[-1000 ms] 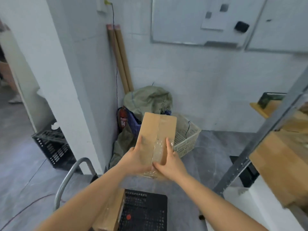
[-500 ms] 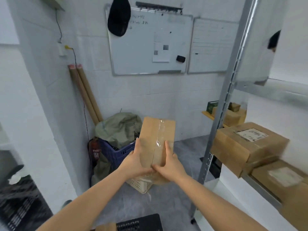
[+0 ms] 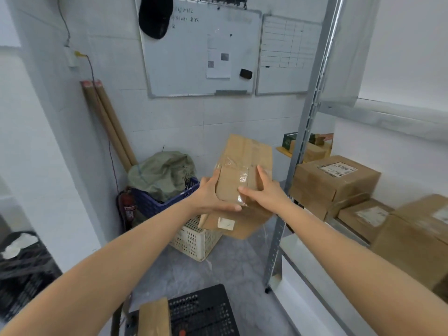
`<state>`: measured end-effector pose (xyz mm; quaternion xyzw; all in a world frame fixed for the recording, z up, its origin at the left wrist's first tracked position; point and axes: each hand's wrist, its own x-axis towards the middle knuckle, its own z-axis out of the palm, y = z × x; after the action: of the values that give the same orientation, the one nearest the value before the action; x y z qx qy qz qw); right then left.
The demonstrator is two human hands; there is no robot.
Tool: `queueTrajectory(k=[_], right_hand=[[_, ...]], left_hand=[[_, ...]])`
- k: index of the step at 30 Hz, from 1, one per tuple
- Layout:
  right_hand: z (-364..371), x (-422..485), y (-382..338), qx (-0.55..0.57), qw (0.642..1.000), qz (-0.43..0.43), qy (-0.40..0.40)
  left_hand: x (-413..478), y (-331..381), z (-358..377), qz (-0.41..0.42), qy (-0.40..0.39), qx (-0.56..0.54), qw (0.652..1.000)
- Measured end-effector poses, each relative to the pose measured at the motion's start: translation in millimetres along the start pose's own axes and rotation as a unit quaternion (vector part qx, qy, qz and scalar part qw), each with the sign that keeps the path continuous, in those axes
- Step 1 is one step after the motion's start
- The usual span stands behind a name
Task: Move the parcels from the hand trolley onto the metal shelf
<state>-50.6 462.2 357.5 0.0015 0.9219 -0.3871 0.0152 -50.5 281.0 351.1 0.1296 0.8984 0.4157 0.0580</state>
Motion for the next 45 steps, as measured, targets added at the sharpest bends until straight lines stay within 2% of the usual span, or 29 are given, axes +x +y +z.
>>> queueTrajectory(k=[5, 11, 14, 17, 21, 33, 38, 39, 41, 43, 45], right_hand=[[-24, -9, -8, 0.001, 1.000, 0.009, -0.012], [-37, -28, -20, 0.078, 0.996, 0.036, 0.002], [-41, -27, -21, 0.077, 0.993, 0.083, 0.030], [-44, -23, -18, 0.137, 0.983, 0.113, 0.039], [-49, -17, -10, 0.223, 0.968, 0.116, 0.002], [-38, -12, 0, 0.293, 0.946, 0.136, -0.021], [-39, -16, 10, 0.347, 0.931, 0.110, -0.015], [-41, -20, 11, 0.350, 0.931, 0.099, -0.014], [-45, -24, 13, 0.354, 0.932, 0.082, -0.014], [-49, -28, 18, 0.353, 0.932, 0.083, -0.019], [-51, -30, 22, 0.356, 0.931, 0.080, -0.022]], left_hand=[[-4, 14, -5, 0.018, -0.041, 0.010, 0.999], [-10, 35, 9, 0.045, -0.011, 0.016, 0.999], [-14, 48, 23, 0.053, -0.005, 0.029, 0.998], [-18, 61, 35, 0.082, 0.014, 0.060, 0.995], [-16, 65, 45, 0.106, 0.026, 0.128, 0.986], [-11, 53, 45, 0.095, 0.024, 0.160, 0.982], [-16, 58, 39, 0.131, -0.021, 0.187, 0.973], [-17, 60, 36, 0.142, -0.018, 0.186, 0.972], [-12, 54, 28, 0.149, 0.053, 0.179, 0.971], [-5, 42, 16, 0.096, 0.139, 0.143, 0.975], [-3, 30, 6, 0.004, 0.140, 0.062, 0.988]])
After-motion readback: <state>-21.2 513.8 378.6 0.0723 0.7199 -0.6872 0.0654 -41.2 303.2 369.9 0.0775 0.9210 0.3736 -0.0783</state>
